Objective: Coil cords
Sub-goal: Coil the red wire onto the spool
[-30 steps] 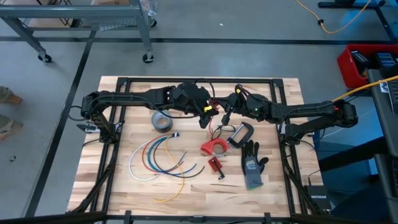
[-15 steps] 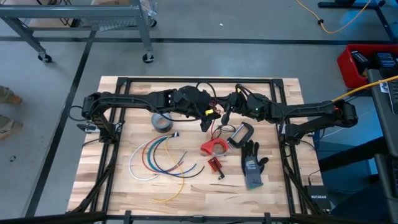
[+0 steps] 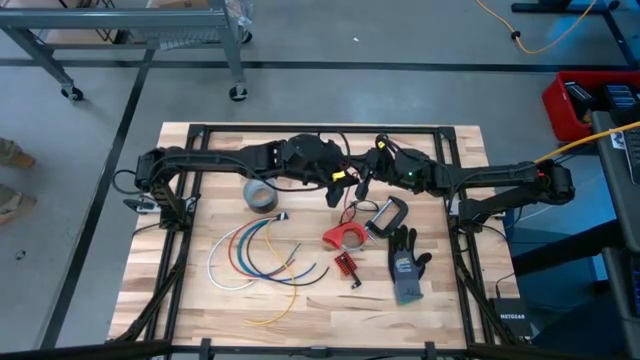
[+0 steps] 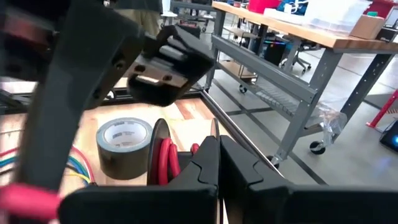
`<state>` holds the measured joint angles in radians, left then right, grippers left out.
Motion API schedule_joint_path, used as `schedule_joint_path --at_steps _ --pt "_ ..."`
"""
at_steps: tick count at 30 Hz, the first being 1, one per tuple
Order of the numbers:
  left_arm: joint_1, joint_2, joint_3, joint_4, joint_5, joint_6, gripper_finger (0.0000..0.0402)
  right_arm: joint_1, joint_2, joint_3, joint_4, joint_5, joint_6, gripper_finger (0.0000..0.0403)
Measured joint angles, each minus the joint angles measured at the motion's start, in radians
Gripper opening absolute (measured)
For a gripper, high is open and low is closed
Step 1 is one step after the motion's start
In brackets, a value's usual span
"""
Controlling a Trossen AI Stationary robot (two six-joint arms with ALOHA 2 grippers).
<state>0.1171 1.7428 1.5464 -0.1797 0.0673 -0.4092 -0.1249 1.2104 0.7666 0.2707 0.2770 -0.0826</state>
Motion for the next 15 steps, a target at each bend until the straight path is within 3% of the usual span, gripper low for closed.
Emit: schedule_joint_path --at_steps 6,15 --pt "0.018 0.000 0.055 -0.111 -0.006 0.050 0.0000 0.000 -0.005 0.000 -0.013 -0.019 0.000 0.0003" --pt "0.035 -0.073 0.085 -0.275 -0.103 0.106 0.0000 0.001 -0.058 0.000 -0.047 -0.029 0.010 0.0003"
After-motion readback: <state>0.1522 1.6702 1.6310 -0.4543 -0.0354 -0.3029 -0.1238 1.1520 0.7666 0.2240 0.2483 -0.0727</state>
